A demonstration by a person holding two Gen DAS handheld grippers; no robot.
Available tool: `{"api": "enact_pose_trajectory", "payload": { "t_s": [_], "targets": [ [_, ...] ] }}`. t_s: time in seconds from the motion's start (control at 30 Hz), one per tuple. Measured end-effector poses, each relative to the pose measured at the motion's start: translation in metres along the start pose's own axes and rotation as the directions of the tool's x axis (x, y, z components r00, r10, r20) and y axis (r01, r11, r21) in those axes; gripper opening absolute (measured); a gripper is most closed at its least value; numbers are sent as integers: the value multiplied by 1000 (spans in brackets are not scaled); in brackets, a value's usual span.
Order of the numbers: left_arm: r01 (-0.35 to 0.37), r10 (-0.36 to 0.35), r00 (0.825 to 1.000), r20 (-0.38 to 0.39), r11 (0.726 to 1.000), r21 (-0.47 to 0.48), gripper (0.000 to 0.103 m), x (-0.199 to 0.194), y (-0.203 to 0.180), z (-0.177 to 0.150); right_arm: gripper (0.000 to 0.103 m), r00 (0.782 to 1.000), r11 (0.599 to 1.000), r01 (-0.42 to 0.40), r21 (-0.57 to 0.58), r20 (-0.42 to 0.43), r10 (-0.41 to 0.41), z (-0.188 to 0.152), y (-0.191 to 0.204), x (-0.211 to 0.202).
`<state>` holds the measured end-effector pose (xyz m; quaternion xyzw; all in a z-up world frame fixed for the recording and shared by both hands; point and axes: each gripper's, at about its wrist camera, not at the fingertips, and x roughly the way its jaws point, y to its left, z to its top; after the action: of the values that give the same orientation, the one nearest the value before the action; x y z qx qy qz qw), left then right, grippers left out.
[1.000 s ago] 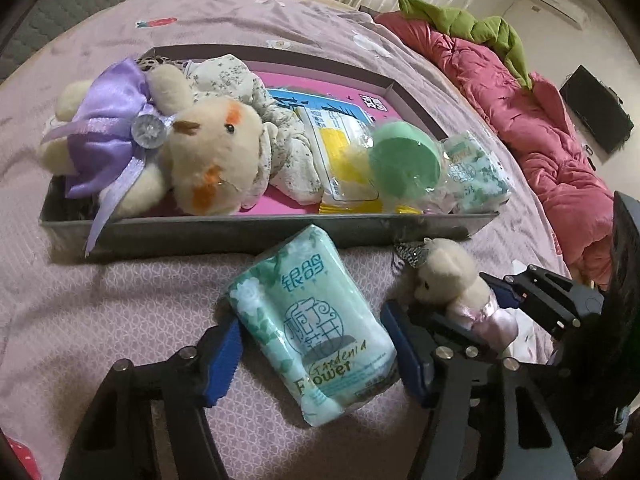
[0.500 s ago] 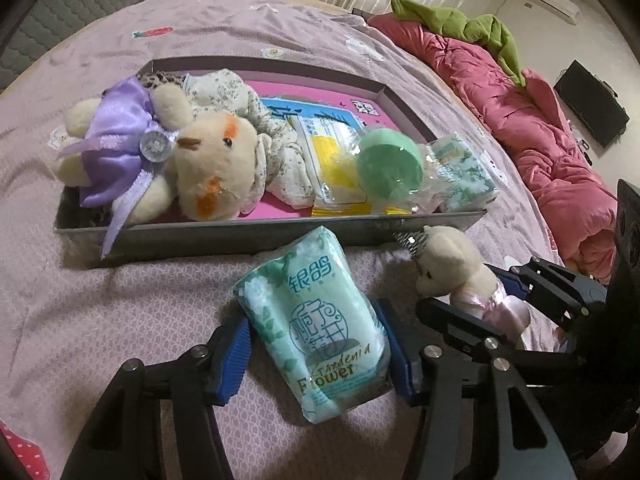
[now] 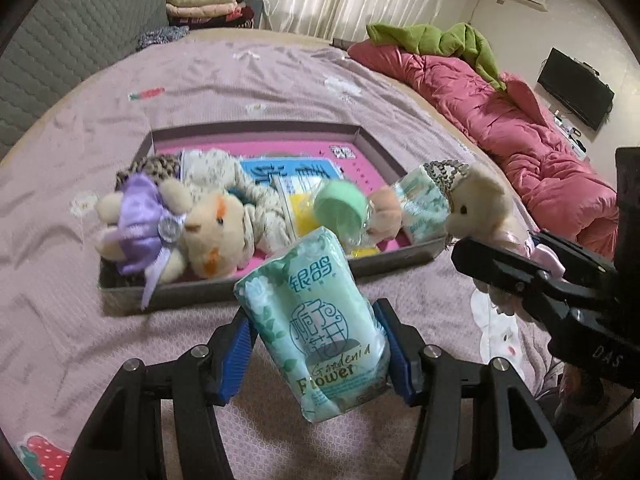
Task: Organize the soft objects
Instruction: 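Carry the tissue pack over the tray with the left gripper while the right gripper carries the pink-dress bear there, then lower the tissue pack into the tray and open the left gripper while the right gripper releases the bear there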
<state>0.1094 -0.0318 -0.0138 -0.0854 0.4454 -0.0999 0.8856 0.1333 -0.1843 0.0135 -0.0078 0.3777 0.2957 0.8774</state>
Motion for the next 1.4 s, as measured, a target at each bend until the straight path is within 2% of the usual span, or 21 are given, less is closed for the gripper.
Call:
{"api": "enact_pose_trajectory", "payload": {
  "t_s": [0.2,0.5,0.6,0.8,0.9,1.0,1.07,1.2,1.4],
  "targets": [
    [-13,13,998,55,1000,0,58,-13,0,12,44,998,999,2,35,67,-5,13,-6,-9],
    [-38,40,994,102,999,-23,58,-13,10,37,44,984,996,59,63,165,-68,40,-17,-9],
    [-54,57,991,121,998,-27,58,-8,14,50,44,980,990,68,125,176,-89,48,-33,-3],
    [-91,95,989,115,995,-43,58,13,21,70,44,984,968,60,246,149,-99,50,-60,17],
    [-110,113,991,69,993,-37,58,31,25,74,45,985,962,73,263,133,-111,50,-65,27],
    [-122,122,992,19,992,-19,58,47,27,73,45,985,964,113,241,98,-140,51,-64,41],
    [-132,132,991,8,991,-6,58,53,26,70,45,980,962,179,208,53,-194,50,-62,53],
    [-145,145,989,3,989,18,58,57,24,67,46,976,957,219,189,-20,-219,43,-62,69],
    [-169,170,985,-7,985,41,59,62,22,67,49,970,958,243,151,-34,-241,37,-59,76]
  ]
}}
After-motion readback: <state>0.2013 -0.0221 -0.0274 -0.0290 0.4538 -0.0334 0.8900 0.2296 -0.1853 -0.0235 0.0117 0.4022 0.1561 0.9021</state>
